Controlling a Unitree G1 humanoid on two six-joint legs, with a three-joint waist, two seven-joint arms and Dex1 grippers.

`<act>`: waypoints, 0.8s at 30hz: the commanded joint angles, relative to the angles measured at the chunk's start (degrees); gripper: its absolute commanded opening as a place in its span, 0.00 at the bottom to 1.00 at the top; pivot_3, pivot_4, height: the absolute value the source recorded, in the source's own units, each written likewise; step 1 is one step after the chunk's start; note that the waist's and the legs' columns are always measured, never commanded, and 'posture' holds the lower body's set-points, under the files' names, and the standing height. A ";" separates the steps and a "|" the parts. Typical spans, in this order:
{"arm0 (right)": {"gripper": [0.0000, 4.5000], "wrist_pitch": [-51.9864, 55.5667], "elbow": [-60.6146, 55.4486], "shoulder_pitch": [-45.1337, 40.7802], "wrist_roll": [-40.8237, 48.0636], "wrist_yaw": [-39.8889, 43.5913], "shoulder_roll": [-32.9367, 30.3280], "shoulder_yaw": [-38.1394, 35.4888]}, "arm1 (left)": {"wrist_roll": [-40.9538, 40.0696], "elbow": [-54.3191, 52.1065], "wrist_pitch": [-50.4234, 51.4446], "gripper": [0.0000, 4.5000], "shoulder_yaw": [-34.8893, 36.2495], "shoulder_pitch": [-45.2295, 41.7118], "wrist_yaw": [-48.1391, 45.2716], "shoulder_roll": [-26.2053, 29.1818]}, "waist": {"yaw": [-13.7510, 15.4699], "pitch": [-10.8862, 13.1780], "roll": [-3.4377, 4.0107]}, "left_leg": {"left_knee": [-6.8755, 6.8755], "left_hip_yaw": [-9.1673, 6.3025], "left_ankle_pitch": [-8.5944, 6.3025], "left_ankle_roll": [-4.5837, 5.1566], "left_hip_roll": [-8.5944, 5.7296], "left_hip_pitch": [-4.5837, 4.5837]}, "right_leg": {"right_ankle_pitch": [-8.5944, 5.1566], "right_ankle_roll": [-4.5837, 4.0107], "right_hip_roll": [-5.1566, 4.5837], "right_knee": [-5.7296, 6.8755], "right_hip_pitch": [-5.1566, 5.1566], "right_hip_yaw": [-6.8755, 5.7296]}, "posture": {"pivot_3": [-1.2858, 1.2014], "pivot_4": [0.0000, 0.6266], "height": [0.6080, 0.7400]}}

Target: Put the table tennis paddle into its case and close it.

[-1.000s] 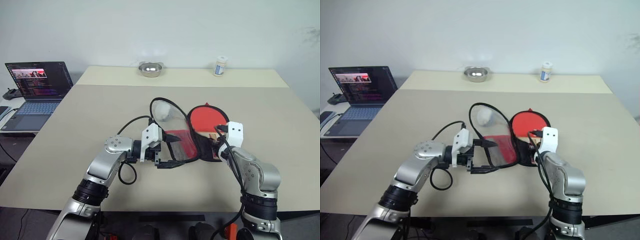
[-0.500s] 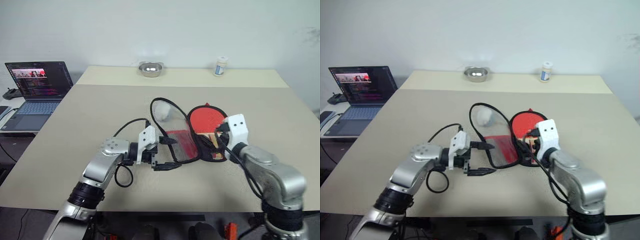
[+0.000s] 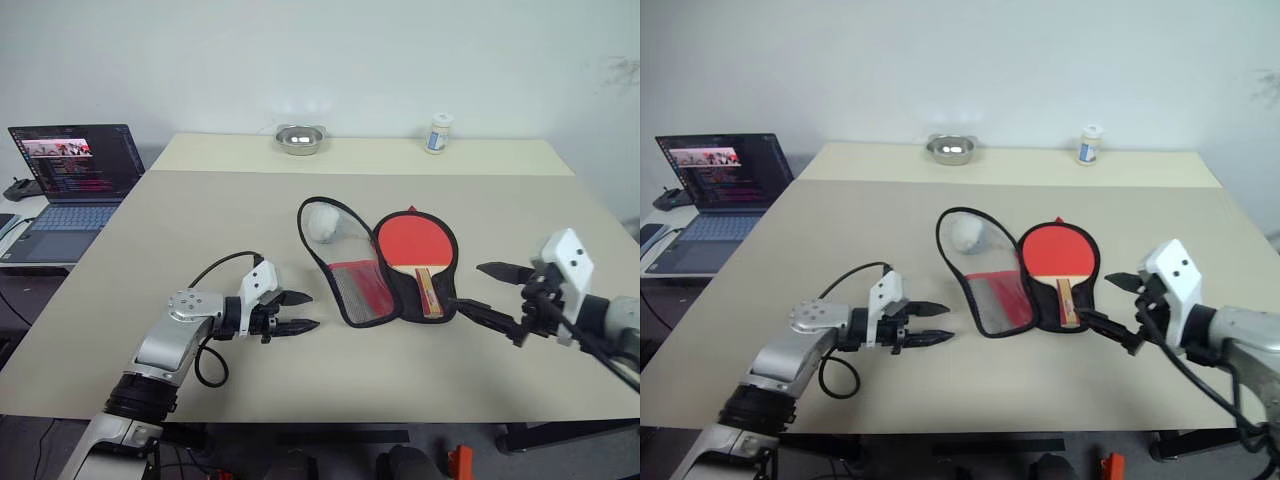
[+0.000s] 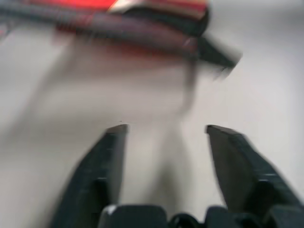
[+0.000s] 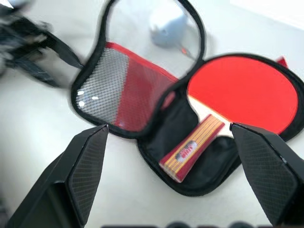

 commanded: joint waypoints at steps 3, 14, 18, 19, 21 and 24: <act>1.00 1.26 1.15 -1.61 4.70 0.65 -4.56 -5.56 | 2.97 3.91 -3.04 0.15 0.09 -4.12 3.15 -2.00 | 0.63 0.01 -0.04 | 0.01 0.00 0.00 0.00 -0.01 -0.01 | 0.00 0.00 -0.02 -0.02 0.00 0.00 | 0.52 0.24 1.00; 1.00 -9.85 0.83 8.37 2.06 12.04 -12.93 -14.11 | 6.46 10.51 -5.13 0.01 -2.12 -13.80 5.34 -9.97 | 1.86 0.02 -0.15 | 0.03 -0.02 -0.01 0.01 -0.06 -0.08 | 0.01 0.00 -0.03 -0.09 0.03 -0.04 | 0.52 0.24 1.00; 1.00 -11.89 0.66 12.33 1.33 15.74 -14.02 -17.36 | 6.67 13.73 -5.89 0.01 -2.72 -18.17 4.83 -12.91 | 1.94 0.02 -0.18 | 0.03 -0.05 0.00 0.00 -0.05 -0.04 | 0.01 0.01 -0.01 -0.08 0.07 -0.07 | 0.52 0.24 1.00; 1.00 -12.34 0.76 12.95 1.04 16.00 -14.18 -17.74 | 6.73 14.92 -6.32 0.01 -2.87 -19.44 4.85 -14.04 | 1.96 0.02 -0.18 | 0.05 -0.06 0.00 0.01 -0.05 -0.05 | 0.01 0.01 0.00 -0.08 0.09 -0.09 | 0.52 0.24 1.00; 1.00 -12.86 1.02 13.40 0.99 15.91 -14.21 -18.10 | 7.19 17.96 -7.97 0.01 -3.33 -22.40 5.13 -17.03 | 2.03 0.02 -0.18 | 0.07 -0.05 0.00 0.01 -0.06 -0.04 | 0.01 0.01 0.00 -0.08 0.09 -0.08 | 0.52 0.24 1.00; 1.00 -12.72 1.07 13.54 1.57 15.49 -14.30 -18.35 | 7.91 23.64 -10.43 0.01 -3.57 -27.30 6.71 -22.51 | 2.38 0.04 -0.21 | 0.09 -0.07 0.00 0.01 -0.09 -0.04 | 0.01 0.02 0.01 -0.10 0.13 -0.10 | 0.52 0.24 1.00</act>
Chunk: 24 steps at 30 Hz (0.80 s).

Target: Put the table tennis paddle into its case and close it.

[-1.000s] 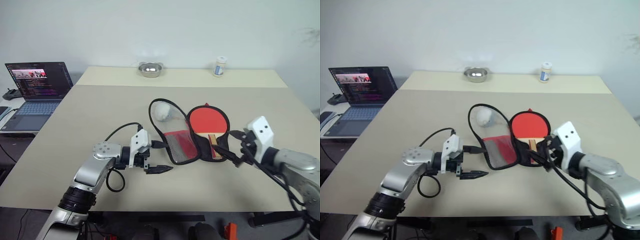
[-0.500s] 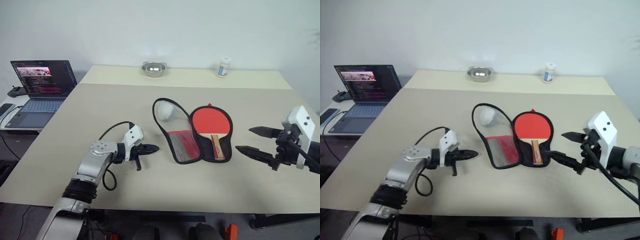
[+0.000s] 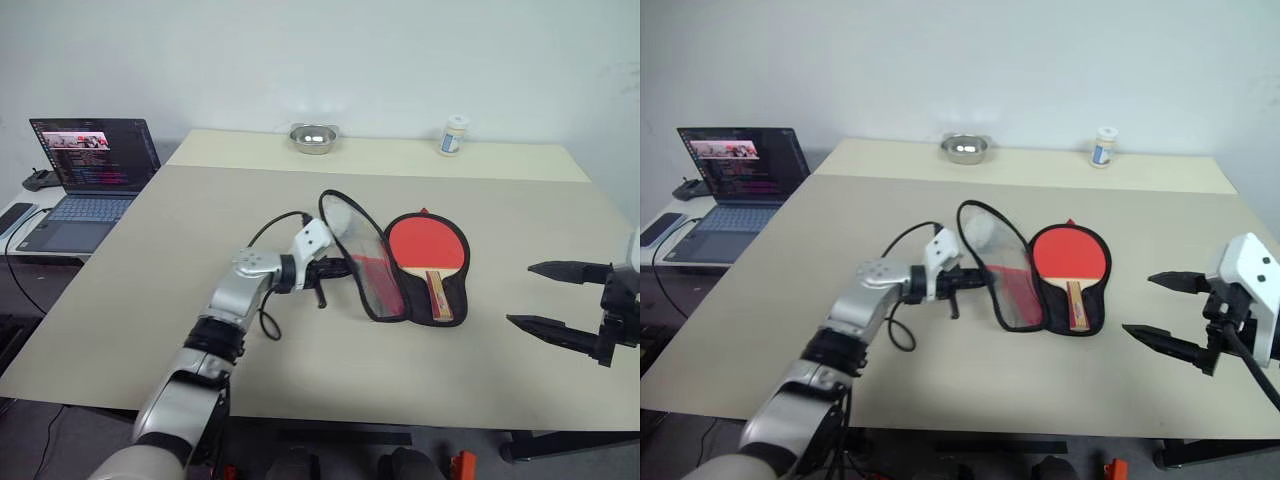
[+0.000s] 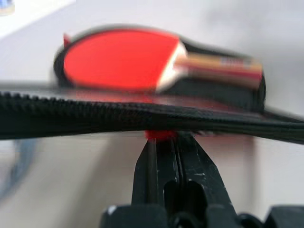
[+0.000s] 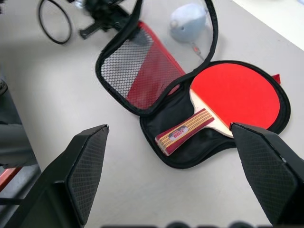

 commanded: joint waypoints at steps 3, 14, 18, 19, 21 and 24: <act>1.00 -0.50 -0.58 0.24 0.10 -0.30 -1.36 -2.21 | 1.68 9.61 -6.02 0.01 -0.73 -9.50 3.94 -9.77 | 0.30 0.02 -0.03 | 0.00 -0.02 0.00 0.00 -0.02 -0.02 | 0.00 0.01 0.04 -0.09 0.03 -0.02 | 0.52 0.24 1.00; 1.00 1.47 5.79 -2.91 -3.96 -8.78 -1.58 5.01 | 4.92 17.81 -12.60 0.01 -0.27 -11.09 5.68 -13.43 | -0.65 0.02 -0.04 | -0.04 0.01 -0.01 0.02 0.06 0.03 | 0.01 0.01 0.08 -0.08 0.01 0.05 | 0.52 0.24 1.00; 1.00 0.79 8.81 -7.12 -5.55 -12.82 0.83 13.10 | 4.40 10.23 -11.46 0.01 -0.58 -6.07 1.25 -7.72 | -1.06 0.02 -0.02 | -0.05 0.02 0.00 0.00 0.09 0.06 | 0.01 0.00 0.09 -0.05 0.01 0.07 | 0.52 0.24 1.00; 1.00 0.41 9.63 -8.51 -6.58 -14.25 1.71 15.75 | 3.85 7.66 -10.83 0.01 -0.34 -4.60 0.36 -6.37 | -1.10 0.02 -0.02 | -0.05 0.01 0.00 -0.01 0.10 0.06 | 0.01 0.00 0.09 -0.03 0.00 0.06 | 0.52 0.24 1.00; 1.00 -0.01 12.55 -11.81 -8.63 -17.11 3.87 20.13 | 2.44 2.22 -8.71 0.01 0.21 -1.89 -0.99 -4.25 | -1.10 0.01 -0.01 | -0.04 0.04 0.01 -0.02 0.11 0.06 | 0.01 -0.01 0.08 -0.02 -0.01 0.10 | 0.52 0.24 1.00; 1.00 3.00 20.90 -20.58 -12.17 -25.15 11.01 26.77 | -1.89 -8.88 -2.63 0.01 2.33 3.13 -3.67 0.18 | -1.17 0.01 -0.01 | 0.02 0.04 0.01 -0.03 0.07 0.04 | 0.02 -0.02 -0.02 0.02 -0.01 0.09 | 0.52 0.24 1.00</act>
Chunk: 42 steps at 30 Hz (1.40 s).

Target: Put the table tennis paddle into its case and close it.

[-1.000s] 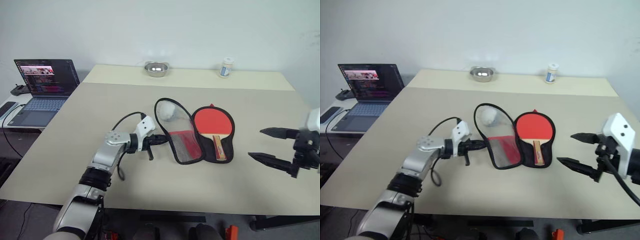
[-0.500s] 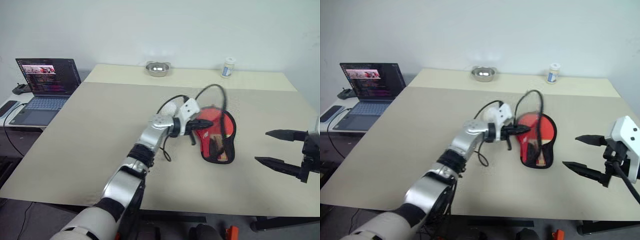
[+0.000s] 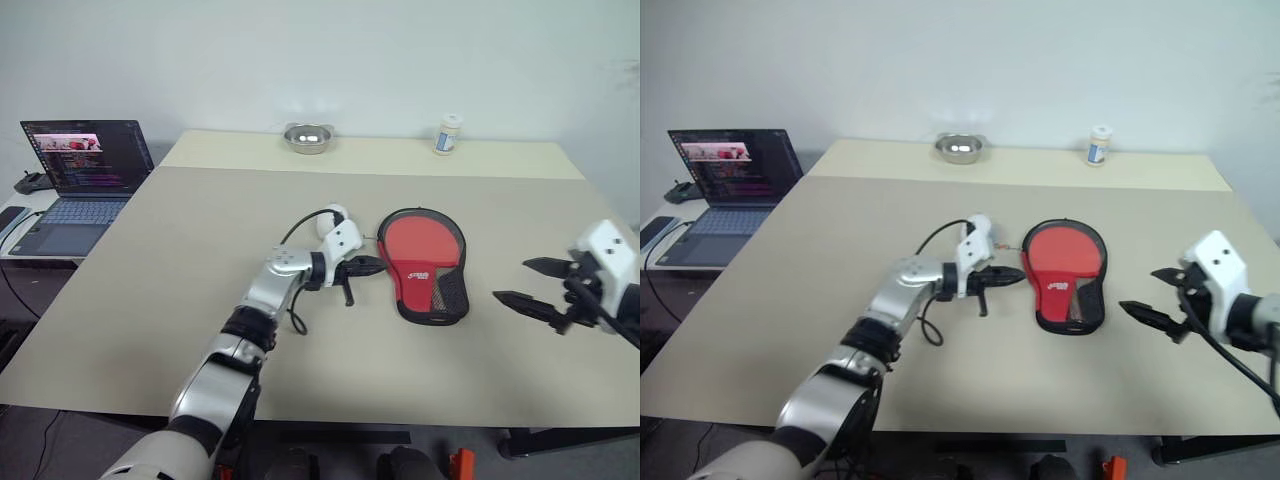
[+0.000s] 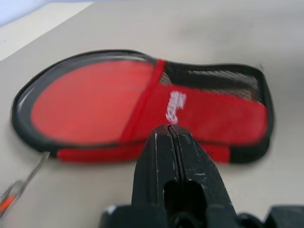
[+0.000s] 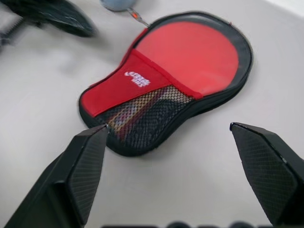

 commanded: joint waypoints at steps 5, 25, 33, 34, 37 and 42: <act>1.00 -1.68 20.14 -14.78 -10.01 -11.33 11.63 9.84 | -8.28 -23.13 12.28 0.01 4.91 8.48 -3.30 10.05 | -0.01 -0.06 0.11 | -0.02 0.02 0.03 -0.04 0.00 0.04 | 0.00 -0.03 -0.01 0.15 -0.05 0.03 | 0.52 0.24 1.00; 1.00 -8.52 37.48 -21.10 -18.68 -4.97 19.02 19.30 | -18.76 -30.53 20.89 0.01 8.15 10.42 -6.53 15.66 | -0.53 -0.07 0.13 | -0.01 0.03 0.01 -0.01 -0.05 0.05 | 0.02 0.00 -0.03 0.18 -0.05 0.00 | 0.52 0.24 1.00; 0.73 -7.93 42.04 -22.06 -19.82 -1.24 21.08 21.77 | -18.57 -30.40 20.92 0.00 7.70 10.20 -8.02 18.96 | -1.39 -0.10 0.07 | -0.04 0.04 0.01 -0.01 0.02 0.44 | 0.03 -0.02 0.07 0.16 0.30 0.02 | 0.52 0.24 1.00; 0.66 -7.55 42.51 -21.92 -19.73 -0.66 21.43 21.95 | -18.62 -30.63 21.06 0.00 7.66 10.27 -7.92 18.88 | -1.44 -0.12 0.05 | -0.04 0.05 0.01 -0.01 0.02 0.46 | 0.03 -0.02 0.07 0.16 0.33 0.03 | 0.52 0.24 1.00; 0.43 -7.79 44.89 -22.01 -20.73 0.50 22.58 23.20 | -18.46 -31.34 21.27 0.00 7.24 10.67 -7.73 18.69 | -1.49 -0.20 -0.07 | -0.06 0.06 0.01 -0.01 0.04 0.57 | 0.03 -0.02 0.06 0.17 0.41 0.04 | 0.52 0.24 1.00; 0.11 -8.22 46.43 -23.69 -21.57 0.70 25.51 23.75 | -17.61 -31.71 20.22 0.00 6.91 11.50 -8.19 19.32 | -1.86 -0.55 -0.52 | -0.12 0.15 0.01 -0.02 0.10 0.82 | 0.03 -0.03 0.08 0.20 0.54 0.15 | 0.52 0.24 1.00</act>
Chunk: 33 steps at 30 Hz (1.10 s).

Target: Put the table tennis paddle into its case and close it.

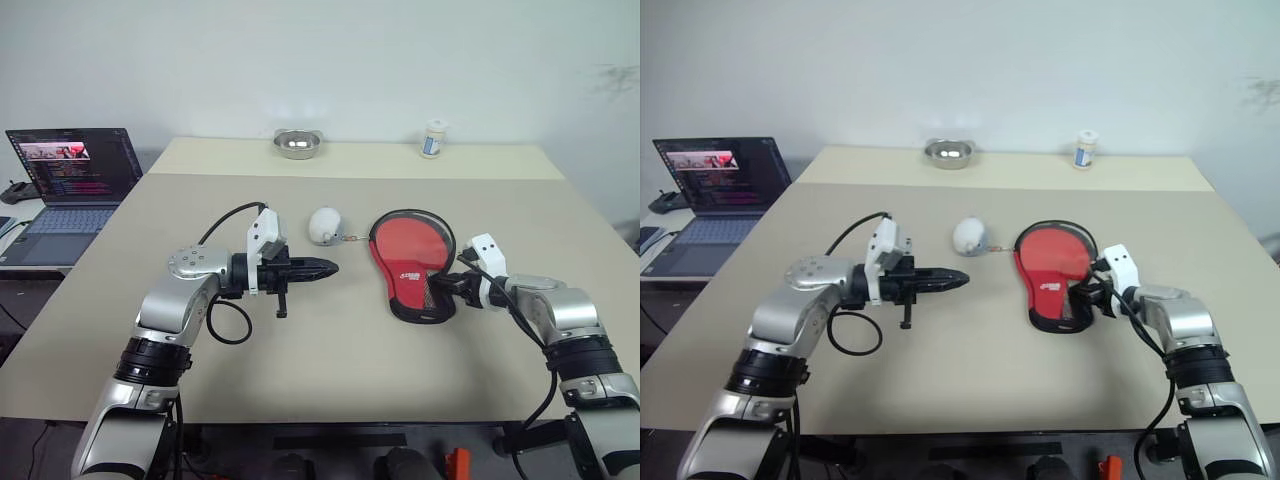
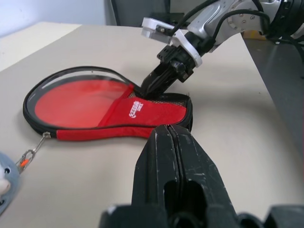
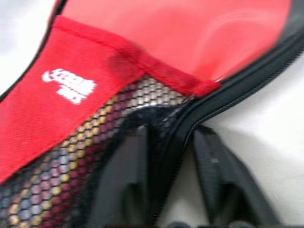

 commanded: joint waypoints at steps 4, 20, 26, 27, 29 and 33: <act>0.00 3.33 -3.56 -0.55 0.57 1.84 4.58 3.58 | 0.22 -2.44 -1.03 0.00 -0.68 0.74 -3.06 3.33 | -0.39 -0.08 -0.09 | -0.01 0.06 0.01 -0.01 0.06 0.07 | 0.00 -0.04 0.02 0.02 -0.01 0.06 | 0.52 0.24 1.00; 0.00 23.91 -40.51 15.74 6.54 -4.58 6.78 2.06 | -1.07 -9.18 -1.52 0.00 -2.53 11.04 -13.02 13.72 | 0.30 -0.04 -0.04 | -0.81 0.05 -0.01 -0.10 0.04 -0.08 | -0.39 -0.50 -0.04 -0.11 -0.41 -0.03 | 0.52 0.24 1.00; 0.00 35.15 -54.59 25.40 10.34 -10.87 11.31 -4.96 | -0.46 -8.96 -3.51 0.00 -2.73 13.10 -14.10 13.80 | 0.43 -0.04 -0.04 | -0.82 -0.03 -0.03 -0.14 0.01 -0.08 | -0.46 -0.46 -0.08 -0.09 -0.37 -0.11 | 0.52 0.24 1.00; 0.00 36.53 -56.21 26.41 10.72 -11.63 12.09 -5.70 | -0.38 -8.59 -3.85 0.00 -2.76 13.11 -14.26 13.79 | 0.44 -0.04 -0.04 | -0.82 -0.04 -0.03 -0.14 0.01 -0.08 | -0.46 -0.46 -0.08 -0.09 -0.36 -0.13 | 0.52 0.24 1.00; 0.00 39.17 -58.95 28.11 11.58 -12.95 13.91 -7.06 | -0.17 -7.87 -4.65 0.00 -2.87 13.11 -14.60 13.79 | 0.42 -0.04 -0.05 | -0.81 -0.05 -0.03 -0.15 0.00 -0.07 | -0.46 -0.46 -0.08 -0.08 -0.35 -0.13 | 0.52 0.24 1.00; 0.00 43.80 -63.61 31.42 12.91 -14.81 17.13 -9.70 | 0.04 -6.88 -5.93 0.00 -3.05 13.23 -15.46 13.81 | 0.40 -0.04 -0.05 | -0.81 -0.07 -0.03 -0.15 0.00 -0.06 | -0.46 -0.45 -0.07 -0.08 -0.34 -0.15 | 0.52 0.24 1.00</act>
